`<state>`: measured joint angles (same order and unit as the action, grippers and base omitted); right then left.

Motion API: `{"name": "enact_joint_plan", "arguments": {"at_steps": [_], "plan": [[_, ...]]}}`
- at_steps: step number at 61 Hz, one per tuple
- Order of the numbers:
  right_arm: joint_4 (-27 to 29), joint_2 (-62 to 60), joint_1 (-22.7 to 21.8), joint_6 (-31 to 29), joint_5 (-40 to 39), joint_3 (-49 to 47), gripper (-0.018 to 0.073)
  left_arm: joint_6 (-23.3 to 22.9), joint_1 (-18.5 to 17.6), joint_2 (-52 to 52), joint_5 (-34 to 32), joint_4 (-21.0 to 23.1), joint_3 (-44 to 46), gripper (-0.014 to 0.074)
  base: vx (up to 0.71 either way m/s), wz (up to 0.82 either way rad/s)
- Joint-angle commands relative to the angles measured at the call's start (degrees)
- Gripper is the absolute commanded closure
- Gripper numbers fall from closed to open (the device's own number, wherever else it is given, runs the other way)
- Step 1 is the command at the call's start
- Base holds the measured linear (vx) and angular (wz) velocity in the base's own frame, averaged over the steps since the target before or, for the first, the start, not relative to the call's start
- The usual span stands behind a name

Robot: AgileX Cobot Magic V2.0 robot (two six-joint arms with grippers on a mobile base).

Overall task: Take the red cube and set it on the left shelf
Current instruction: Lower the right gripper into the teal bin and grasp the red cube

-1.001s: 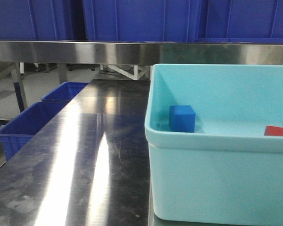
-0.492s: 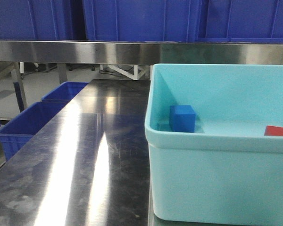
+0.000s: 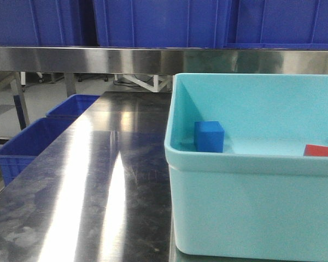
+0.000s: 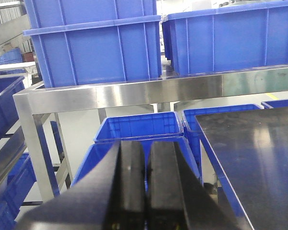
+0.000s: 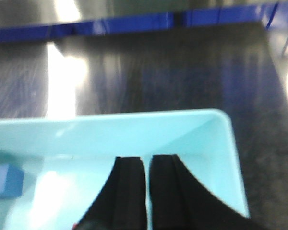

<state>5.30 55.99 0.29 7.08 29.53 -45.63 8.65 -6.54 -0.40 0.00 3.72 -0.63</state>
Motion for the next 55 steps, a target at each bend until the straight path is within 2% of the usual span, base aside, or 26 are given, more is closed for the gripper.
{"name": "enact_joint_plan", "arguments": {"at_steps": [1,5,10,22,31,55], "plan": [[0.88,2.53,1.97,-0.16,0.11,-3.69,0.0187,0.11,-0.35,0.46,-4.80,0.11,-1.26,0.0491,0.00,0.00],[0.88,4.65,4.32,-0.16,1.15,-3.82,0.0047,0.11,-0.35,0.46,-4.80,0.11,-1.26,0.0491,0.00,0.00],[0.88,7.23,6.78,-0.16,2.47,-3.82,-0.0040,0.11,-0.35,0.46,-4.80,0.11,-1.26,0.0491,0.00,0.00],[0.88,12.91,13.46,-0.11,5.19,-3.82,-0.0033,0.11,-0.35,0.46,-4.80,0.11,-1.26,0.0491,0.00,0.00],[0.88,15.62,16.13,-0.11,5.81,-3.82,-0.0033,0.11,-0.35,0.46,-4.80,0.11,-1.26,0.0491,0.00,0.00],[0.83,19.44,16.96,1.02,8.39,-3.77,-0.0033,0.11,-0.35,0.46,-4.80,0.11,-1.26,0.0491,0.00,0.00]]}}
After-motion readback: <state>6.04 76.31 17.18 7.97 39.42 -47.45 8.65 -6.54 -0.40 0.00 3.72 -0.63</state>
